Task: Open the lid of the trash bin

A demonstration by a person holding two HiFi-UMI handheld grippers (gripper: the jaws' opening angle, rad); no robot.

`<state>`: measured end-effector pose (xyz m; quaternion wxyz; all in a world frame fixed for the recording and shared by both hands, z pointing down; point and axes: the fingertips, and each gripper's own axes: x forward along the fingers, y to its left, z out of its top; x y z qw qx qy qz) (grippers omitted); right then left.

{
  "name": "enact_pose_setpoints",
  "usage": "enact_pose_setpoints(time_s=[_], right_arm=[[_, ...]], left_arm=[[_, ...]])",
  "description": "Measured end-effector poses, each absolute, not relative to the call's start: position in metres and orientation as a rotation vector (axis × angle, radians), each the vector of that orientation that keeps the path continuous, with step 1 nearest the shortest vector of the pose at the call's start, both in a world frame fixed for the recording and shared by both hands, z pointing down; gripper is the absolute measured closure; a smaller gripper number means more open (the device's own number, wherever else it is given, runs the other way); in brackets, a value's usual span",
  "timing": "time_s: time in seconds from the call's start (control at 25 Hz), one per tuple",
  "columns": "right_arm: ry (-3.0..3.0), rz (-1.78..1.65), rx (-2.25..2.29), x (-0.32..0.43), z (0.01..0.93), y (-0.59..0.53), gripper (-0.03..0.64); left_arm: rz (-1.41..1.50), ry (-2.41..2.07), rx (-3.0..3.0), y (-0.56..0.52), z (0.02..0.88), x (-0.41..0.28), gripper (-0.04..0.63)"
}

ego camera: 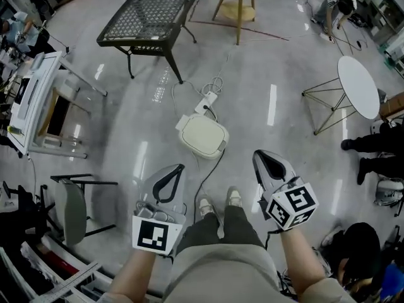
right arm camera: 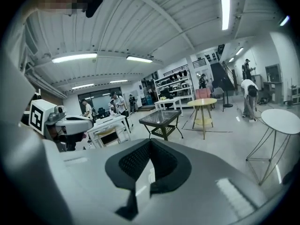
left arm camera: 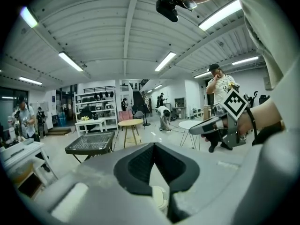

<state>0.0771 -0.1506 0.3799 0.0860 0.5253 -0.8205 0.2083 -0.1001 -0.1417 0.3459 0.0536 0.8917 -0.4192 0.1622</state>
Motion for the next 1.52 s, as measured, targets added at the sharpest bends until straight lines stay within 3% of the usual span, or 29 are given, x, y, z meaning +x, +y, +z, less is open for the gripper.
enact_pose_setpoints(time_s=[0.44, 1.08, 1.52], right_arm=[[-2.355, 0.857, 1.439, 0.089, 0.557, -0.207, 0.614], [-2.242, 1.004, 1.225, 0.052, 0.827, -0.232, 0.614], [-2.146, 1.053, 1.144, 0.045, 0.957, -0.237, 0.614]], left_arm=[[0.531, -1.24, 2.574, -0.194, 0.488, -0.075, 0.594], [0.812, -1.145, 2.455, -0.213, 0.752, -0.081, 0.594], [0.874, -1.132, 2.367, -0.209, 0.857, -0.096, 0.594]])
